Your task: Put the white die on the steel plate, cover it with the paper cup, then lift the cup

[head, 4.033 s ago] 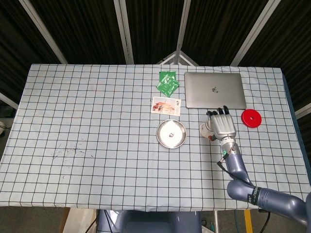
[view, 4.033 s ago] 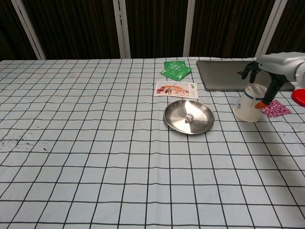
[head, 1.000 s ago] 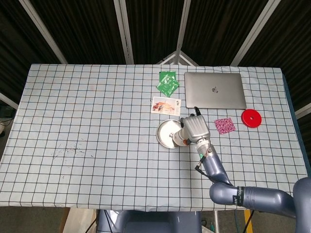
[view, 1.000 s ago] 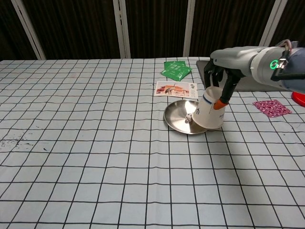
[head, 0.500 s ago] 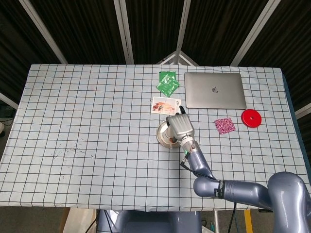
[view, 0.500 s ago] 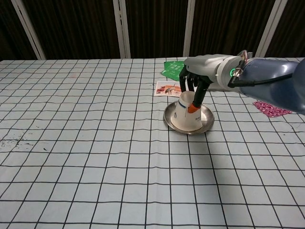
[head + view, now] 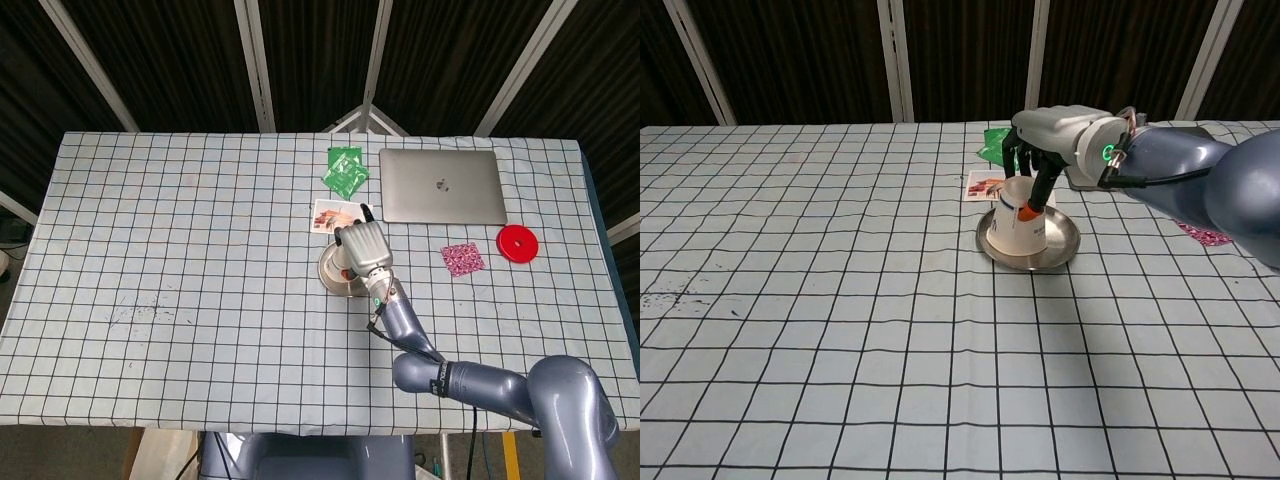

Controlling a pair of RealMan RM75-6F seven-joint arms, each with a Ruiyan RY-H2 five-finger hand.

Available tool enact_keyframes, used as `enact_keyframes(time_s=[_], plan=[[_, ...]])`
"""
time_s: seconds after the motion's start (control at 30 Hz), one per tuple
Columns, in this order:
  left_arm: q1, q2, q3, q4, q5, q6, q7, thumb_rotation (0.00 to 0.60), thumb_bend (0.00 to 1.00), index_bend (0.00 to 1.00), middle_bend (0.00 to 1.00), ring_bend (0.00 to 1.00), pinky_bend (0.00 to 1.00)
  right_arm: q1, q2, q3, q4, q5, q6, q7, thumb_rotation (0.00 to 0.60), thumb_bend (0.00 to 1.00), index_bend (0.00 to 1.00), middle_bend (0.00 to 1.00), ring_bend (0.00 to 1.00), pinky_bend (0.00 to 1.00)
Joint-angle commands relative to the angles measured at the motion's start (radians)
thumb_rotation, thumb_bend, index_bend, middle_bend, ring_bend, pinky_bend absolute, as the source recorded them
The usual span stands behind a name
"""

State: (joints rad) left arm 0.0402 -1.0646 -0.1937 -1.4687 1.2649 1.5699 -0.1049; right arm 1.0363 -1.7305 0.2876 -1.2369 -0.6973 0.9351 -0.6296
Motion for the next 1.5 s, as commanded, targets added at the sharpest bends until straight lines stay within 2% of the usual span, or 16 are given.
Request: enact_keyframes(time_s=[0.03, 0.13, 0.33, 0.57, 0.8, 1.03, 1.5], plan=[[-0.004, -0.002, -0.001, 0.002, -0.004, -0.006, 0.006, 0.6, 0.27, 0.36, 0.0, 0.0, 0.0, -0.007, -0.001, 0.0, 0.016, -0.026, 0.001, 0.031, 0.6, 0.36, 0.62, 0.55, 0.36, 0.01], [-0.006, -0.004, 0.0, 0.002, -0.003, -0.009, 0.013, 0.6, 0.27, 0.36, 0.0, 0.0, 0.0, -0.014, 0.003, -0.005, 0.029, -0.062, 0.016, 0.047, 0.6, 0.36, 0.62, 0.56, 0.36, 0.01], [-0.006, -0.006, 0.001, -0.002, 0.0, -0.003, 0.02, 0.6, 0.27, 0.36, 0.0, 0.0, 0.0, -0.036, 0.027, -0.047, 0.036, -0.135, 0.045, 0.036, 0.6, 0.36, 0.63, 0.56, 0.36, 0.01], [-0.006, -0.007, 0.008, -0.01, 0.014, 0.004, 0.031, 0.6, 0.27, 0.36, 0.0, 0.0, 0.0, -0.07, 0.086, -0.095, -0.055, -0.164, 0.039, 0.011, 0.6, 0.36, 0.63, 0.56, 0.36, 0.01], [-0.001, -0.004, 0.012, -0.016, 0.026, 0.014, 0.025, 0.6, 0.27, 0.36, 0.0, 0.0, 0.0, -0.084, 0.104, -0.11, -0.159, -0.163, 0.031, -0.004, 0.6, 0.36, 0.63, 0.56, 0.36, 0.01], [0.004, 0.004, 0.013, -0.014, 0.032, 0.019, 0.0, 0.6, 0.27, 0.36, 0.0, 0.0, 0.0, -0.073, 0.063, -0.081, -0.189, -0.125, 0.006, 0.023, 0.6, 0.36, 0.63, 0.56, 0.36, 0.01], [0.002, 0.006, 0.01, -0.002, 0.022, 0.007, -0.018, 0.6, 0.27, 0.36, 0.0, 0.0, 0.0, -0.028, -0.018, -0.017, -0.053, -0.09, -0.034, 0.075, 0.6, 0.36, 0.63, 0.56, 0.36, 0.03]])
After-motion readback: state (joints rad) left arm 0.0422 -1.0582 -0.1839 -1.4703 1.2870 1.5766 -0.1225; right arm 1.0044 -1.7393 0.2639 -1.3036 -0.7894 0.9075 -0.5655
